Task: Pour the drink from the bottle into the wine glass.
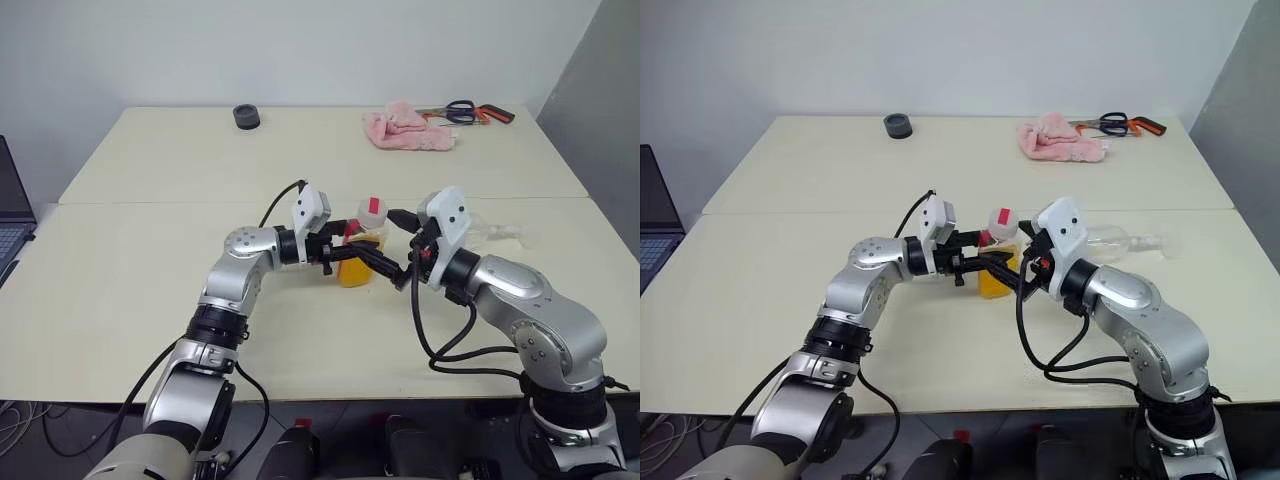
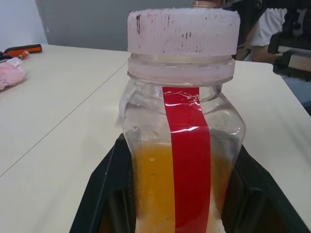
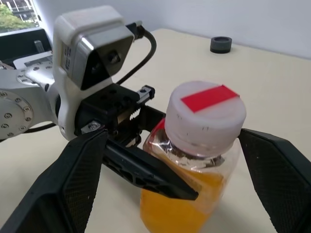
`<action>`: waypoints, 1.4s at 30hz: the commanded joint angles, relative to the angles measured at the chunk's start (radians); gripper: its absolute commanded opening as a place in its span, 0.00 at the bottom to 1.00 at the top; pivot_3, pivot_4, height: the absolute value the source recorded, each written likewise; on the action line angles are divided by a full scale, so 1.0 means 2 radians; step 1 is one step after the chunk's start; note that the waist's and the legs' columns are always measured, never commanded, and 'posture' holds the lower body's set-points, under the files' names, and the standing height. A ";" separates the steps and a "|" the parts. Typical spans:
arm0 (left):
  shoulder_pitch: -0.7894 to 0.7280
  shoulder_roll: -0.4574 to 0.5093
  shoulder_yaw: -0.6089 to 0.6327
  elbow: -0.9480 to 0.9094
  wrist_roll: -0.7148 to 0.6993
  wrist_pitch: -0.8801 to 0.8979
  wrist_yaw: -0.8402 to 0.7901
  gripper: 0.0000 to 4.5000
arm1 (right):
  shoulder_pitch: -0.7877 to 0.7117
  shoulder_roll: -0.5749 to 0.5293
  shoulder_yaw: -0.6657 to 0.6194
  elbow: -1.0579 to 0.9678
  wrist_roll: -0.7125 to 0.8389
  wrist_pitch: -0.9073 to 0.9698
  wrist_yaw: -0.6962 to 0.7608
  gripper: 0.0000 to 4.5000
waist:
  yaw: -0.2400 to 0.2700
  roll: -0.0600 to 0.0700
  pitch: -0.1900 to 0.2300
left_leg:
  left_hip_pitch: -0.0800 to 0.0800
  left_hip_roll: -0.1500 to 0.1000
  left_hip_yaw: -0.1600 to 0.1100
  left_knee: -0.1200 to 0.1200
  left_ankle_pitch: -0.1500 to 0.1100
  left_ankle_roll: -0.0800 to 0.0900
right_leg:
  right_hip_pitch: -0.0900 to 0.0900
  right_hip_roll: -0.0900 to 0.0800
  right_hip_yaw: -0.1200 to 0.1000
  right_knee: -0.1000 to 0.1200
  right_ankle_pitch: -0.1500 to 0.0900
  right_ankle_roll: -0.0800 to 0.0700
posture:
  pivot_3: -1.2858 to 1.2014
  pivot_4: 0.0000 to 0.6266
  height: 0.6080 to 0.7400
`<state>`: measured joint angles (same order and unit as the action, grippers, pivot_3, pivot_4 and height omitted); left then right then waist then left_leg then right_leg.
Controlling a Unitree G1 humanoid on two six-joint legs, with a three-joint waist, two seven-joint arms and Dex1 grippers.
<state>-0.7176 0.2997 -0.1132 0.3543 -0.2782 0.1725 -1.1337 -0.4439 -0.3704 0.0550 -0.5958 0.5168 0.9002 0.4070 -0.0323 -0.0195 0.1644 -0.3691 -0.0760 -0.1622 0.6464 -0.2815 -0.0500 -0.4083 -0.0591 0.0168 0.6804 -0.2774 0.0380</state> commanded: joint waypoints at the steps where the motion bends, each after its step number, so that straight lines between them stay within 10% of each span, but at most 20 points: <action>1: -0.009 0.001 0.001 -0.017 -0.004 -0.012 -0.004 0.38 | -0.017 0.007 0.000 -0.035 0.023 -0.010 0.010 1.00 | 0.000 0.000 0.000 | 0.000 0.000 0.000 0.000 0.000 0.000 | 0.000 0.000 0.000 0.000 0.000 0.000 | 0.52 0.24 1.00; 42: -0.013 -0.010 0.006 -0.015 -0.008 -0.018 0.004 0.37 | -0.021 0.010 0.025 -0.018 -0.021 -0.042 0.015 1.00 | 0.000 0.000 0.000 | 0.000 0.000 0.000 0.000 0.000 0.000 | 0.000 0.000 0.000 0.000 0.000 0.000 | 0.52 0.24 1.00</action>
<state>-0.7210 0.2837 -0.1159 0.3634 -0.2743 0.1340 -1.1437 -0.4665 -0.3556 0.1016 -0.5906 0.4518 0.8520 0.4128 -0.0326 -0.0195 0.1644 -0.3690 -0.0759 -0.1622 0.6463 -0.2815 -0.0500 -0.4083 -0.0590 0.0167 0.6804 -0.2775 0.0380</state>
